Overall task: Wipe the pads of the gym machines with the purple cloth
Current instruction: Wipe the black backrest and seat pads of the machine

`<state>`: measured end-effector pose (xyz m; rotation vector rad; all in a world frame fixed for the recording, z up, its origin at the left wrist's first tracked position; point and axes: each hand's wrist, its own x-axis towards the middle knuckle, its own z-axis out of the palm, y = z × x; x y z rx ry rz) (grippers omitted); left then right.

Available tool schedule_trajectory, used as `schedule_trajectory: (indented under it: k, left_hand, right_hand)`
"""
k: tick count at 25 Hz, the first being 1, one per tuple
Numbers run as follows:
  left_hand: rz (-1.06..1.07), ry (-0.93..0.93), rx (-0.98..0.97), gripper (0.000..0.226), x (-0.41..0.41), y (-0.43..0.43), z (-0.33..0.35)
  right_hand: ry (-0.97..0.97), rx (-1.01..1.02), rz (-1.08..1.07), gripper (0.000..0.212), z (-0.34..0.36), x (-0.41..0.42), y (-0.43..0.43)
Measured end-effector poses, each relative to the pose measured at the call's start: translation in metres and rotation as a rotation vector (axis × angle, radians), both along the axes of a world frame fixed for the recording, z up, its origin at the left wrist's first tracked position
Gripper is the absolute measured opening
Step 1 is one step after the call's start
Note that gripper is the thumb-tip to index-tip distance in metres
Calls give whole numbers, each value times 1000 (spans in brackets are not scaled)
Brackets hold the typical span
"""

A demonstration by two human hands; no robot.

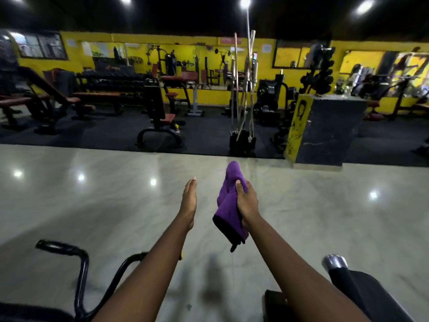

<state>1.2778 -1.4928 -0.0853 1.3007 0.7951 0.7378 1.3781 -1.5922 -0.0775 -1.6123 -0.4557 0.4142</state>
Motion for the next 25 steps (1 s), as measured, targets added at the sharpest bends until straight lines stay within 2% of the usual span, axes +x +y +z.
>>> schedule_trajectory:
  k: [11, 14, 20, 25]
  left_hand:
    - [-177, 7, 55, 54, 211, 114, 8]
    - [-239, 12, 91, 53, 298, 143, -2]
    - [-442, -1, 28, 55, 502, 196, -3]
    - [-602, -3, 42, 56, 659, 204, 3]
  right_hand:
    - [15, 6, -203, 26, 6, 194, 103]
    - [4, 41, -267, 20, -6, 271, 125]
    - [10, -1, -449, 30, -9, 454, 152]
    - [65, 55, -622, 26, -9, 586, 149]
